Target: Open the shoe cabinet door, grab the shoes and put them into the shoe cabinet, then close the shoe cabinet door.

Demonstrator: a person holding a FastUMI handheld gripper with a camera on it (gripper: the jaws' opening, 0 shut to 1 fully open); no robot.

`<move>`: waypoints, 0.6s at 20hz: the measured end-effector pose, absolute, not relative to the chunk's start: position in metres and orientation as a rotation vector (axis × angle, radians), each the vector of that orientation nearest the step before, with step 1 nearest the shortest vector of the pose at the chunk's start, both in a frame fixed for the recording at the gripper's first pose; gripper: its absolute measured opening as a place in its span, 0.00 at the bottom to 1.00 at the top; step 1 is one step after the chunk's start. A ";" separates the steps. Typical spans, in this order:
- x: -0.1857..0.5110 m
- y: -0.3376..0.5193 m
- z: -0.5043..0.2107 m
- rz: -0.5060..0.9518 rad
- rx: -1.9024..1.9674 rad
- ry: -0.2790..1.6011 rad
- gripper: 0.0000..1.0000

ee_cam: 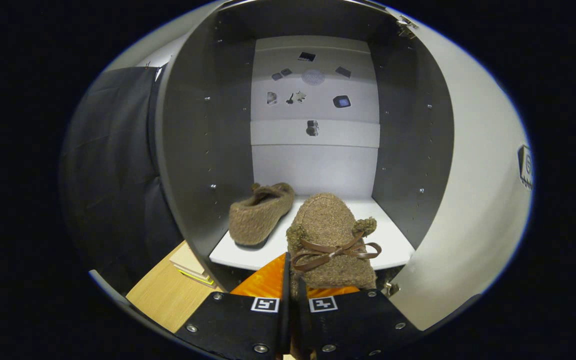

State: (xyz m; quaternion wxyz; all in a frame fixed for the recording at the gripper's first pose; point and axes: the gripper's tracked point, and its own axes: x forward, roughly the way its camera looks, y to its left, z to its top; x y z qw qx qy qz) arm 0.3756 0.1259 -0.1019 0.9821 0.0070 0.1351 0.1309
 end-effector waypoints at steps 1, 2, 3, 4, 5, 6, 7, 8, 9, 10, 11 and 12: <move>0.391 0.125 -0.096 0.262 0.021 0.272 0.08; 0.405 0.122 -0.092 0.257 0.028 0.275 0.08; 0.420 0.120 -0.088 0.251 0.031 0.272 0.07; 0.434 0.117 -0.085 0.245 0.032 0.274 0.08; 0.450 0.115 -0.082 0.237 0.028 0.271 0.08; 0.468 0.113 -0.080 0.230 0.020 0.274 0.08; 0.486 0.113 -0.081 0.226 0.013 0.281 0.08; 0.500 0.114 -0.083 0.222 0.009 0.294 0.08; 0.514 0.116 -0.089 0.224 0.004 0.311 0.07; 0.525 0.117 -0.094 0.220 -0.001 0.329 0.08; 0.535 0.120 -0.101 0.221 -0.005 0.351 0.08; 0.540 0.120 -0.109 0.218 0.001 0.381 0.08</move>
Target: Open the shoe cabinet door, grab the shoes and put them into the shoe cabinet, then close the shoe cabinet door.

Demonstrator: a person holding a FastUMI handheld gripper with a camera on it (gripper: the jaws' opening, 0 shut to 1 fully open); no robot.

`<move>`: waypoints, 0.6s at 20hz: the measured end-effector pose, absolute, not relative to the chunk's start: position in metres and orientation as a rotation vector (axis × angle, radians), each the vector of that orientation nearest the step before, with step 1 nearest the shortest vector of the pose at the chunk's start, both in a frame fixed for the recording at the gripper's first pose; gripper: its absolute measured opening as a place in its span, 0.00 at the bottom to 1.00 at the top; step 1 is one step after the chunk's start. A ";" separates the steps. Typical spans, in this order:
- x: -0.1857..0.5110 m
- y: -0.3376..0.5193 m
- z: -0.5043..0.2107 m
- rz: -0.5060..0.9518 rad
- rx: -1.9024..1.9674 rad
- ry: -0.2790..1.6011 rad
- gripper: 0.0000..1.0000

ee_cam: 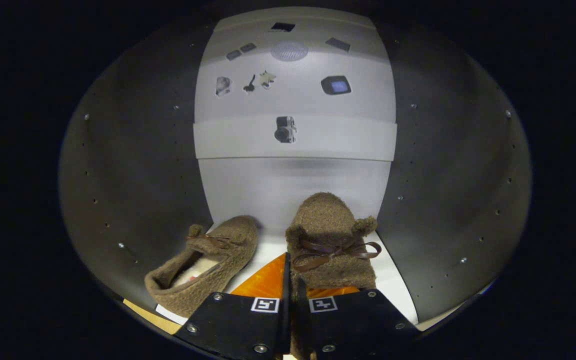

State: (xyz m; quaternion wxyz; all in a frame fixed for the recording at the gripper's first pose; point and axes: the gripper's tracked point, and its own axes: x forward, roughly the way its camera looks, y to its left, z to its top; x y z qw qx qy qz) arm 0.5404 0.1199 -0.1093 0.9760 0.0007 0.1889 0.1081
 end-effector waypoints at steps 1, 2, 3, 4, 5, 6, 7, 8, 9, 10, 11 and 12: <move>0.547 0.122 -0.117 0.211 0.021 0.411 0.08; 0.550 0.124 -0.122 0.208 0.038 0.430 0.08; 0.555 0.125 -0.128 0.198 0.048 0.446 0.08; 0.558 0.126 -0.133 0.197 0.060 0.463 0.08; 0.555 0.130 -0.140 0.216 0.075 0.492 0.13; 0.553 0.133 -0.142 0.232 0.093 0.506 0.14; 0.557 0.132 -0.142 0.220 0.102 0.503 0.16; 0.557 0.131 -0.140 0.216 0.112 0.498 0.17; 0.557 0.131 -0.139 0.216 0.130 0.499 0.18; 0.555 0.132 -0.139 0.220 0.145 0.504 0.19; 0.553 0.131 -0.139 0.218 0.146 0.508 0.20; 0.551 0.129 -0.136 0.213 0.141 0.499 0.20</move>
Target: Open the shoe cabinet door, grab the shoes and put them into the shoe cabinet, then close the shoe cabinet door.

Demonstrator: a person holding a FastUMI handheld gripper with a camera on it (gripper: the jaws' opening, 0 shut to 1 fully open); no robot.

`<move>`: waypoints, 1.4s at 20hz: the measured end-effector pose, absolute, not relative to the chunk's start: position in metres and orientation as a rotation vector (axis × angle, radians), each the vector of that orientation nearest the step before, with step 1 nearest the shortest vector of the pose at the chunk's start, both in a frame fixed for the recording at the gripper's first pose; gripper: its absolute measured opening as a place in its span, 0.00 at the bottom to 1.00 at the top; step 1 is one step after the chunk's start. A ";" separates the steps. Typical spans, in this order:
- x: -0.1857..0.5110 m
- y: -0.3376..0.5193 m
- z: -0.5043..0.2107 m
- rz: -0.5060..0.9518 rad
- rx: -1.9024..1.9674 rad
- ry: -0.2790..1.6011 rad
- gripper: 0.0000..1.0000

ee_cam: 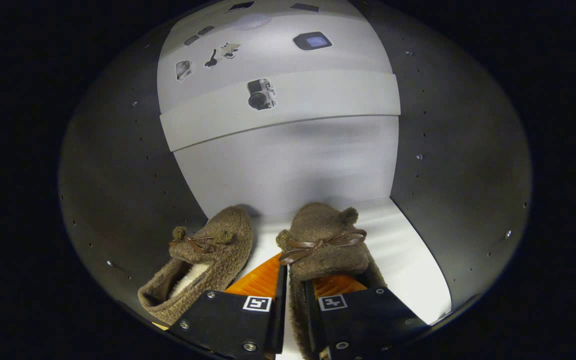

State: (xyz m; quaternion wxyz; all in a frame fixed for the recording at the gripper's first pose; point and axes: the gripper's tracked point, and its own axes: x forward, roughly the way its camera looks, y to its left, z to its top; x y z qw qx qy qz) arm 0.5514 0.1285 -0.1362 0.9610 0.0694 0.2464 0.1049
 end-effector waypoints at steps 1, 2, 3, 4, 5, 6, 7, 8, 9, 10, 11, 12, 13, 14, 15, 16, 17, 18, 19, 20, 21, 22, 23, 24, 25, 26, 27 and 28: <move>0.548 0.128 -0.133 0.213 0.140 0.489 0.20; 0.544 0.129 -0.131 0.217 0.141 0.485 0.20; 0.540 0.126 -0.130 0.213 0.137 0.481 0.20; 0.535 0.124 -0.127 0.211 0.132 0.477 0.20; 0.531 0.123 -0.125 0.208 0.126 0.472 0.20; 0.526 0.121 -0.121 0.204 0.119 0.462 0.20; 0.520 0.119 -0.117 0.196 0.111 0.453 0.20; 0.514 0.117 -0.113 0.190 0.105 0.444 0.21; 0.507 0.116 -0.106 0.188 0.108 0.430 0.21; 0.500 0.116 -0.100 0.188 0.114 0.417 0.21; 0.491 0.115 -0.093 0.186 0.113 0.404 0.21; 0.481 0.112 -0.086 0.179 0.106 0.390 0.21; 0.470 0.111 -0.079 0.176 0.101 0.377 0.21; 0.456 0.110 -0.072 0.175 0.105 0.366 0.21; 0.442 0.109 -0.064 0.169 0.112 0.354 0.21; 0.428 0.107 -0.057 0.165 0.115 0.338 0.21; 0.412 0.106 -0.048 0.161 0.115 0.319 0.21; 0.396 0.105 -0.041 0.161 0.114 0.300 0.21; 0.379 0.104 -0.034 0.162 0.110 0.283 0.21; 0.362 0.103 -0.027 0.167 0.112 0.263 0.23; 0.346 0.102 -0.020 0.166 0.115 0.244 0.24; 0.329 0.099 -0.015 0.157 0.116 0.226 0.24; 0.313 0.095 -0.010 0.145 0.116 0.212 0.24; 0.294 0.091 -0.006 0.133 0.112 0.199 0.24; 0.277 0.085 -0.003 0.117 0.108 0.186 0.27; 0.260 0.081 0.001 0.105 0.109 0.171 0.30; 0.240 0.076 0.004 0.092 0.113 0.158 0.35; 0.222 0.071 0.006 0.080 0.117 0.149 0.38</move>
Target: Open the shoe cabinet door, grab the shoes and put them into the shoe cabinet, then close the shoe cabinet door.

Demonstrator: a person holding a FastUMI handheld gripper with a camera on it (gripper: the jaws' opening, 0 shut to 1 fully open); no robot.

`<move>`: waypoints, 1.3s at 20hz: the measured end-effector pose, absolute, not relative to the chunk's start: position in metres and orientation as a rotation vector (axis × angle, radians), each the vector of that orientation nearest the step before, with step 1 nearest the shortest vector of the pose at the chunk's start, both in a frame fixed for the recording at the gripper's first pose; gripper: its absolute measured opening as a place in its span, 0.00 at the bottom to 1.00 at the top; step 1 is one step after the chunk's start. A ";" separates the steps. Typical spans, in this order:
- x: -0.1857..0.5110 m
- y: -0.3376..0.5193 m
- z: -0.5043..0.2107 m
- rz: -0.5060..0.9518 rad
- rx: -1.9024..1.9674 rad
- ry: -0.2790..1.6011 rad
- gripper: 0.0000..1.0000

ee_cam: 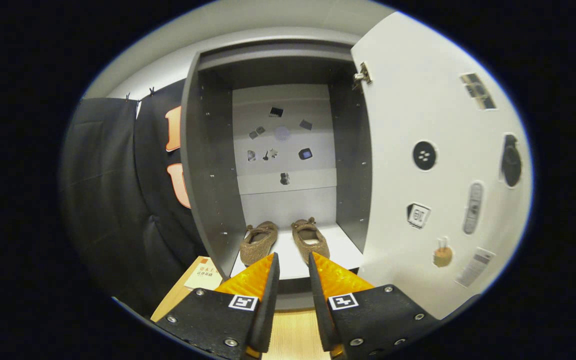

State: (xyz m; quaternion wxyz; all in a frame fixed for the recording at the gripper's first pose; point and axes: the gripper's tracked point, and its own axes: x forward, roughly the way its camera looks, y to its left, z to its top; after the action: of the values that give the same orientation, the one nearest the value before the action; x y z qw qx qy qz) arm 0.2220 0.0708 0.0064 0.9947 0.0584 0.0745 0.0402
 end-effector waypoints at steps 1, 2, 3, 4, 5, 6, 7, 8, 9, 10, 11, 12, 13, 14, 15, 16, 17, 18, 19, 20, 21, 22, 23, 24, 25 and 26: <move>0.202 0.066 0.007 0.069 0.120 0.142 0.43; 0.185 0.061 0.010 0.058 0.119 0.129 0.46; 0.169 0.054 0.012 0.042 0.113 0.119 0.51; 0.153 0.046 0.012 0.024 0.104 0.112 0.53; 0.137 0.038 0.012 -0.001 0.096 0.100 0.55; 0.121 0.028 0.011 -0.024 0.090 0.097 0.56; 0.109 0.018 0.009 -0.054 0.085 0.094 0.59; 0.097 0.005 0.007 -0.090 0.079 0.091 0.60; 0.083 -0.006 0.004 -0.125 0.076 0.090 0.61; 0.071 -0.019 0.001 -0.156 0.074 0.090 0.62; 0.060 -0.033 -0.001 -0.186 0.073 0.091 0.62; 0.050 -0.049 -0.005 -0.213 0.075 0.097 0.63; 0.040 -0.064 -0.009 -0.235 0.078 0.106 0.64; 0.032 -0.080 -0.015 -0.260 0.083 0.115 0.65; 0.027 -0.098 -0.020 -0.280 0.084 0.118 0.66; 0.025 -0.115 -0.023 -0.297 0.087 0.114 0.67; 0.026 -0.130 -0.027 -0.303 0.098 0.112 0.68; 0.029 -0.141 -0.032 -0.294 0.112 0.116 0.68; 0.033 -0.152 -0.038 -0.284 0.128 0.130 0.68; 0.038 -0.161 -0.042 -0.267 0.140 0.138 0.68; 0.044 -0.170 -0.043 -0.246 0.148 0.134 0.69; 0.052 -0.178 -0.045 -0.228 0.152 0.136 0.68; 0.060 -0.181 -0.047 -0.200 0.156 0.138 0.68; 0.068 -0.184 -0.047 -0.172 0.160 0.137 0.68; 0.078 -0.185 -0.047 -0.140 0.159 0.131 0.68; 0.086 -0.184 -0.048 -0.109 0.157 0.135 0.68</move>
State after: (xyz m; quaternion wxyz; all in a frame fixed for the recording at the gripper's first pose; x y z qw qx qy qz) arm 0.0862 -0.1843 -0.0477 0.9931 0.0784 0.0675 -0.0544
